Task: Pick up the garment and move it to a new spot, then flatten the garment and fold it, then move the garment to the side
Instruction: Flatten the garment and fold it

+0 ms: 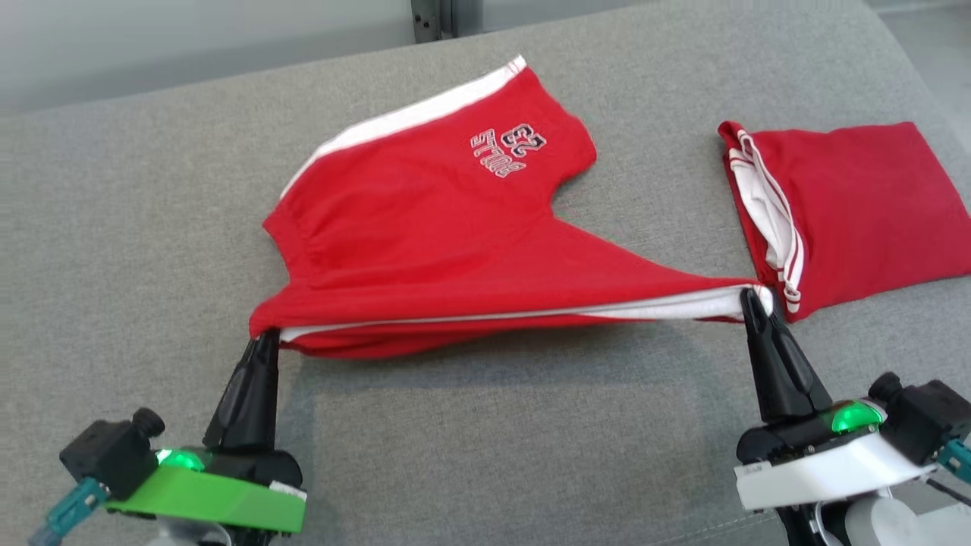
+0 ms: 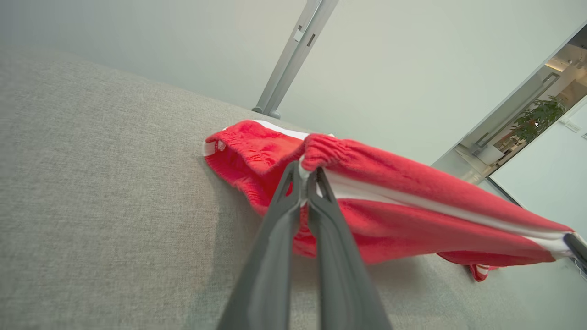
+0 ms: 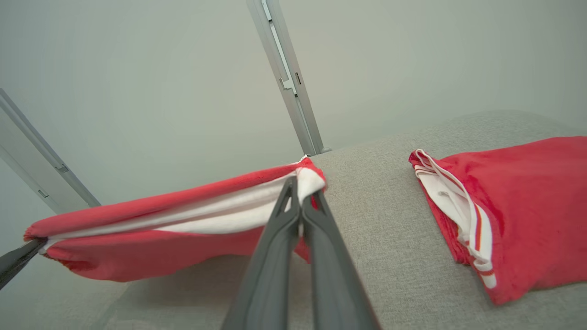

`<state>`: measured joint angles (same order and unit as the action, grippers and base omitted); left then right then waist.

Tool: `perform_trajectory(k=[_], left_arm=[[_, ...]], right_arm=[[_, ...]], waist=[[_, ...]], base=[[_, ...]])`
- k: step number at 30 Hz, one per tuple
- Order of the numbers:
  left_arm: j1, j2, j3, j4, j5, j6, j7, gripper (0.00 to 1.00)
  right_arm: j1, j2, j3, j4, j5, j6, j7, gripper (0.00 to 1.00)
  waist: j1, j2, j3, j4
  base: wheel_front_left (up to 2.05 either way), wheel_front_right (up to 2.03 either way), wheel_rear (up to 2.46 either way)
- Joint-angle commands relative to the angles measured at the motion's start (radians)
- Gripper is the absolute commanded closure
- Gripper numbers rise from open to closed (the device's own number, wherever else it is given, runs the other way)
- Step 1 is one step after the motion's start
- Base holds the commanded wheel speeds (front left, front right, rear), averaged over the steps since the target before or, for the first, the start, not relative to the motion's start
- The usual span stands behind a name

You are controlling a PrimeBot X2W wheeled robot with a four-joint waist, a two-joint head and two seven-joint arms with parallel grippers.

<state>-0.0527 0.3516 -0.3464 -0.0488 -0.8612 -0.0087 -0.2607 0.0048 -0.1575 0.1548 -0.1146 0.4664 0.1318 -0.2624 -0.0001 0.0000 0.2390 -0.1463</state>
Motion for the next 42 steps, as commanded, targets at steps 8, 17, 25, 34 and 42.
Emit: perform_trajectory(k=[8, 17, 25, 34, 42], left_arm=[[0.154, -0.025, 0.051, -0.086, 0.064, 0.006, -0.006, 1.00], [0.233, -0.027, 0.049, -0.143, 0.074, 0.010, -0.005, 1.00], [0.166, -0.062, 0.015, -0.078, 0.048, -0.007, 0.021, 1.00], [-0.074, -0.116, -0.011, 0.152, 0.071, 0.012, 0.078, 1.00], [-0.269, -0.170, -0.014, 0.355, 0.068, 0.014, 0.099, 1.00]], right_arm=[[0.157, -0.024, -0.031, -0.109, 0.002, -0.002, 0.046, 1.00], [0.222, -0.027, -0.049, -0.206, -0.011, -0.002, 0.111, 1.00], [0.132, -0.042, -0.025, -0.145, 0.000, -0.002, 0.128, 1.00], [-0.133, -0.106, 0.032, 0.104, 0.050, -0.002, 0.145, 1.00], [-0.404, -0.139, 0.131, 0.339, 0.090, -0.002, 0.145, 1.00]], waist=[[0.0001, 0.0000, -0.157, 0.025], [0.0001, 0.0000, -0.170, 0.039], [0.0001, 0.0000, -0.112, 0.076], [0.0001, 0.0000, -0.014, 0.138], [0.0001, 0.0000, 0.073, 0.174]], base=[[0.00, 0.00, 0.00], [0.00, 0.00, 0.00], [0.00, 0.00, 0.00], [0.00, 0.00, 0.00], [0.00, 0.00, 0.00]])
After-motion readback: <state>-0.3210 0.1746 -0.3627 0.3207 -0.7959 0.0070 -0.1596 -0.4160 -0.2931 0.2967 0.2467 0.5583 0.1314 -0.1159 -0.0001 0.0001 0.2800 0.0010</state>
